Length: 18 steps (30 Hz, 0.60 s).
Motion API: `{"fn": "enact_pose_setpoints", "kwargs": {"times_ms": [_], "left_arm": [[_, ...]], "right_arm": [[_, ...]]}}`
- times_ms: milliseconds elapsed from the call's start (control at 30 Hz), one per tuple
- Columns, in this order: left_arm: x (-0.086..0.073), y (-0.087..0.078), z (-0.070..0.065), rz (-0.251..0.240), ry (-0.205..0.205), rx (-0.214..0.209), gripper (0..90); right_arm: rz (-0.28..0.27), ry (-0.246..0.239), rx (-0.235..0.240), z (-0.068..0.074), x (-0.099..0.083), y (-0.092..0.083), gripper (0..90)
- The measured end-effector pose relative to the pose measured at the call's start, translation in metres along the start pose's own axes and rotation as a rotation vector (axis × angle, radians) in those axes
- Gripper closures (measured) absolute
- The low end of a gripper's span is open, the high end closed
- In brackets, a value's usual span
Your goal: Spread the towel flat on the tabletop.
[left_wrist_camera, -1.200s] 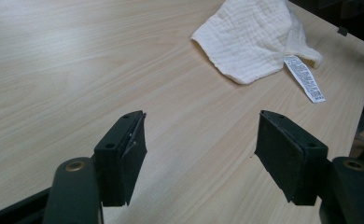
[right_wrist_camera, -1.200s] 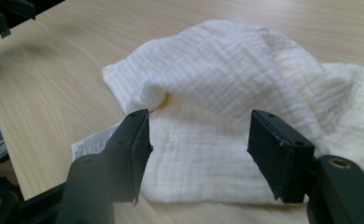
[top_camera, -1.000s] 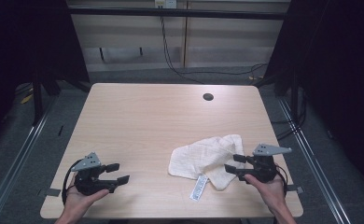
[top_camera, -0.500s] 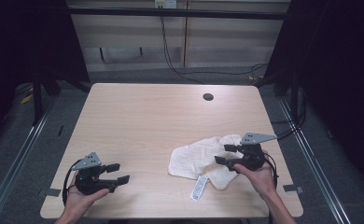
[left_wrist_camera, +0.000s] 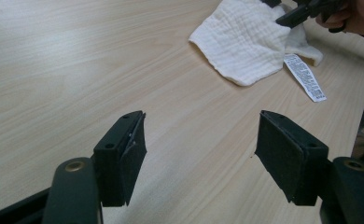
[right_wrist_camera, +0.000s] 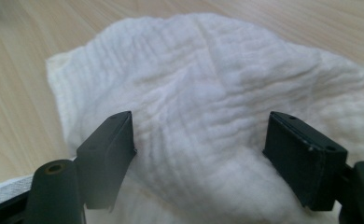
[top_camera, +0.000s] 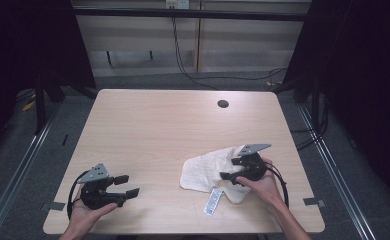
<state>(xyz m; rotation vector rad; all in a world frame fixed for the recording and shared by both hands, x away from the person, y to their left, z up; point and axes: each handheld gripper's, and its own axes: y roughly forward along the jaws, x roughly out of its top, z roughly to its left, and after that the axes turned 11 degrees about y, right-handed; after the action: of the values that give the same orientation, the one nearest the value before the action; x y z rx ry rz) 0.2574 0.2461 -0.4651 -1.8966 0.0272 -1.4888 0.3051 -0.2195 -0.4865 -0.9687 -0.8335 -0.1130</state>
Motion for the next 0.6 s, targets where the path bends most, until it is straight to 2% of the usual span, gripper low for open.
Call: {"fn": "enact_pose_setpoints", "kwargs": {"times_ms": [33,67,133,167,233,267,300,333,367,500,600], "left_arm": [[0.000,0.000,0.000,0.000,0.000,0.000,32.7],[0.000,0.000,0.000,0.002,0.001,0.002,32.8],[0.000,0.001,0.000,0.002,0.006,0.001,32.9],[0.000,0.001,-0.001,0.001,0.009,-0.001,33.3],[0.001,0.002,-0.001,0.003,0.012,0.000,33.5],[0.001,0.003,-0.001,0.006,0.012,0.001,33.6],[0.001,0.003,-0.001,0.006,0.012,0.001,33.6],[0.001,0.004,-0.001,0.010,0.014,-0.002,33.6],[0.001,0.004,-0.001,0.013,0.014,-0.001,33.7],[0.001,0.005,-0.004,0.013,0.033,-0.022,36.7],[0.003,0.005,-0.008,0.008,0.053,-0.029,38.3]], "right_arm": [[0.000,0.000,0.000,0.000,0.000,0.000,23.8],[0.030,-0.018,-0.012,0.002,-0.001,0.008,29.1],[0.048,-0.026,-0.018,0.003,-0.002,0.011,31.6],[0.071,-0.049,-0.035,0.004,-0.004,0.015,31.5],[0.073,-0.049,-0.044,0.005,-0.003,0.016,35.1],[0.067,-0.060,-0.058,0.006,-0.004,0.016,41.0],[0.067,-0.060,-0.058,0.006,-0.004,0.016,41.0],[0.066,-0.057,-0.058,0.006,-0.004,0.015,46.6],[0.066,-0.061,-0.045,0.006,-0.004,0.014,53.8],[0.069,-0.050,-0.011,0.007,-0.005,0.014,71.2],[0.074,-0.047,0.019,0.012,-0.005,0.017,77.0]]}}
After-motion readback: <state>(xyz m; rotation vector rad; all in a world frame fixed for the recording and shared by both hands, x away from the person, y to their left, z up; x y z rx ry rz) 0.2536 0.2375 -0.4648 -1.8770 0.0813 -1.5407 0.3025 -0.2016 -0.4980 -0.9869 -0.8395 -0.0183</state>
